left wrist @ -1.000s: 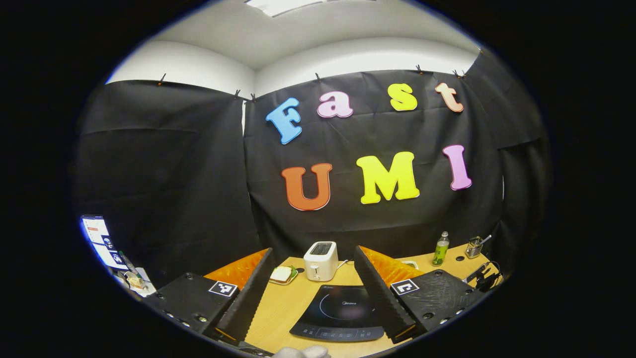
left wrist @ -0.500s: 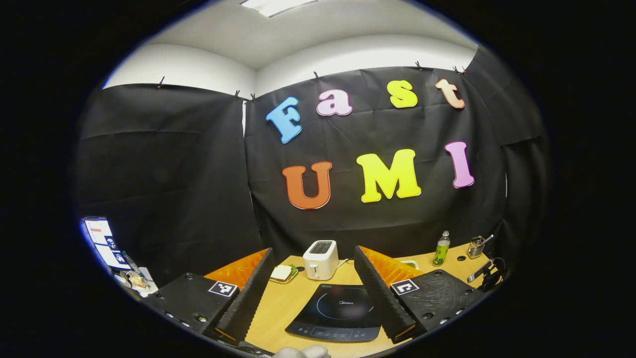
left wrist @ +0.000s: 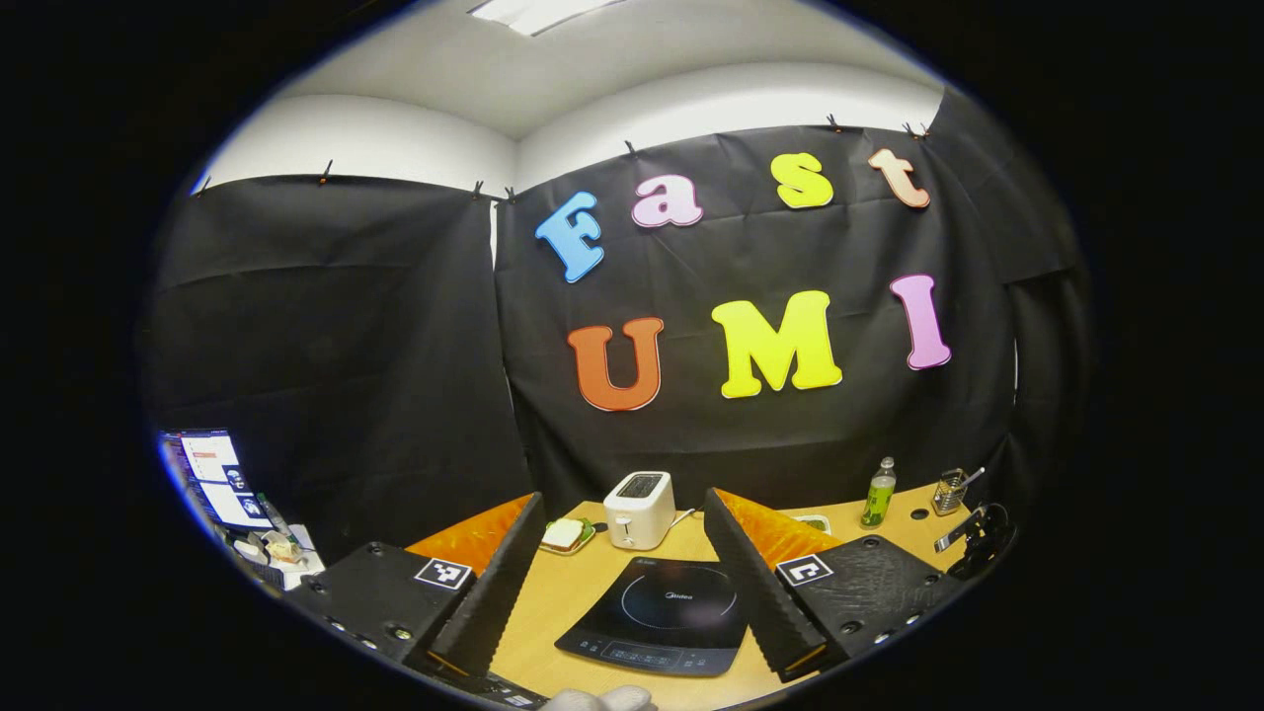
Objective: First push the handle of the pot to place it horizontally, then grasp the pot with both hands and set it on the induction cooktop.
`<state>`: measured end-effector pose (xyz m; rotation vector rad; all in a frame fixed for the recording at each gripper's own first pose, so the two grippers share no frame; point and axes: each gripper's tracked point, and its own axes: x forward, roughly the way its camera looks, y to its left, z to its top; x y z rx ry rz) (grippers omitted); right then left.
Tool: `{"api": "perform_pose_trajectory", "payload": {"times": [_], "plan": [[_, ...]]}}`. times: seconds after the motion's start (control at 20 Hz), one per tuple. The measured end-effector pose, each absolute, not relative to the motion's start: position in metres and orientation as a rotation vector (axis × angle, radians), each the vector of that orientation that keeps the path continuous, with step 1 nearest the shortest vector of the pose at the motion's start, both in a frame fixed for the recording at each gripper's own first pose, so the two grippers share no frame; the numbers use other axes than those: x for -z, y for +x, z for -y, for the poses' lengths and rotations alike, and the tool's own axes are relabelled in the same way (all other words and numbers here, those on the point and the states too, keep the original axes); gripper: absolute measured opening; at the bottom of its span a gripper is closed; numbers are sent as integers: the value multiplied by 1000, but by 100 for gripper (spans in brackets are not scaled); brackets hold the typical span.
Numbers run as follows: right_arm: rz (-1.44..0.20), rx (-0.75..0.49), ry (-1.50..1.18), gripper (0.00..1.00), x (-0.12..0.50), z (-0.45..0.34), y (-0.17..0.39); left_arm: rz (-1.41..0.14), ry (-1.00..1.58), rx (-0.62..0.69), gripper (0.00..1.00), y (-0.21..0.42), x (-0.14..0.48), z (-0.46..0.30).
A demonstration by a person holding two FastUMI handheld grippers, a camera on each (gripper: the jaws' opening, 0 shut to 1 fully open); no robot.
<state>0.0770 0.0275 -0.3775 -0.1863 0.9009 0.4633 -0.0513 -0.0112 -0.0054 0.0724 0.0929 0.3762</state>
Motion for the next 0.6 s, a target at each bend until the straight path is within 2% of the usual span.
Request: {"api": "perform_pose_trajectory", "payload": {"times": [0.1, 0.45, 0.5, 0.6], "plan": [[-906, -471, -195, 1, 378, -19, 84, -96, 70, -399, 96, -54, 6, 15], [-910, -479, -232, 0, 375, 10, 111, -116, 58, -464, 96, -60, 17, 29], [-910, -478, -233, 4, 375, 13, 114, -119, 56, -469, 96, -60, 18, 31], [-910, -472, -241, 0, 374, 19, 122, -122, 53, -479, 96, -59, 20, 33]]}}
